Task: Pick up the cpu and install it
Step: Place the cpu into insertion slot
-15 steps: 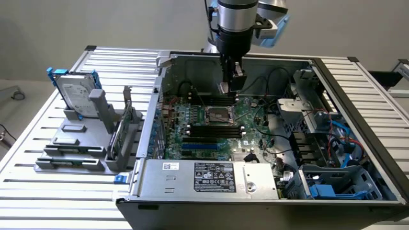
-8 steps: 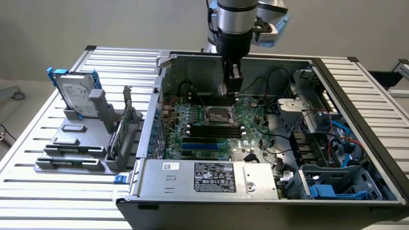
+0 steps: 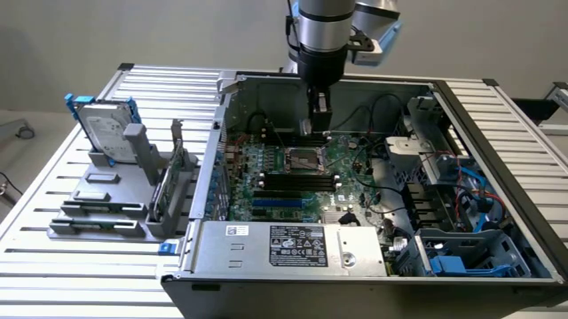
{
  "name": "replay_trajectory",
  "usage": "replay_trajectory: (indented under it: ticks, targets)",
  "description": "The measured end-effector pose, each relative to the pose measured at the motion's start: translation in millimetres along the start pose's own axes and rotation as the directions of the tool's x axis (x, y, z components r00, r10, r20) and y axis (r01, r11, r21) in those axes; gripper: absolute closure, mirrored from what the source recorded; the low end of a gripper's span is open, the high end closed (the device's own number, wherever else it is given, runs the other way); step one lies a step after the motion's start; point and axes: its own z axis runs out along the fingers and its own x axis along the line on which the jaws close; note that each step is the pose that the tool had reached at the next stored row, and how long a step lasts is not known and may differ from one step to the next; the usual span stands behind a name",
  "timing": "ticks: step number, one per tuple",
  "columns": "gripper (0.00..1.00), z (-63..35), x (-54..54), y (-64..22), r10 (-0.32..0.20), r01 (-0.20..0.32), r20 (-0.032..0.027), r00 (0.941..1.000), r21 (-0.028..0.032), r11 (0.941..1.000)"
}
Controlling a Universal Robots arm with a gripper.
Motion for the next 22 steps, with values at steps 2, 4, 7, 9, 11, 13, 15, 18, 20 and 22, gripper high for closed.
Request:
replay_trajectory:
  ticks: [2,4,7,9,11,13,15,18,20,22]
  targets:
    - [0.45,3.3,0.0,-5.6,0.002,-0.002,0.0044,1.0,0.0001,1.0]
    - [0.45,6.6,0.2,-10.7,0.005,-0.005,0.0057,1.0,0.0,1.0]
    - [0.45,11.8,0.0,-13.3,0.022,-0.022,0.007,0.9997,-0.0007,0.9998]
    - [0.45,15.6,-0.1,-14.2,0.039,-0.039,0.0079,0.9992,-0.0013,0.9992]
    - [0.45,19.1,-0.3,-14.6,0.05,-0.05,0.0088,0.9987,-0.0017,0.9987]
    - [0.45,22.7,-0.4,-14.9,0.055,-0.055,0.009,0.9984,-0.002,0.9985]
    - [0.45,26.4,-0.5,-15.2,0.056,-0.056,0.0093,0.9984,-0.002,0.9984]
    - [0.45,31.8,-0.7,-15.5,0.056,-0.056,0.0091,0.9984,-0.0024,0.9984]
    - [0.45,35.4,-0.8,-15.8,0.056,-0.056,0.0091,0.9984,-0.0032,0.9984]
    - [0.45,39.1,-1.0,-16.0,0.056,-0.056,0.009,0.9984,-0.0049,0.9984]
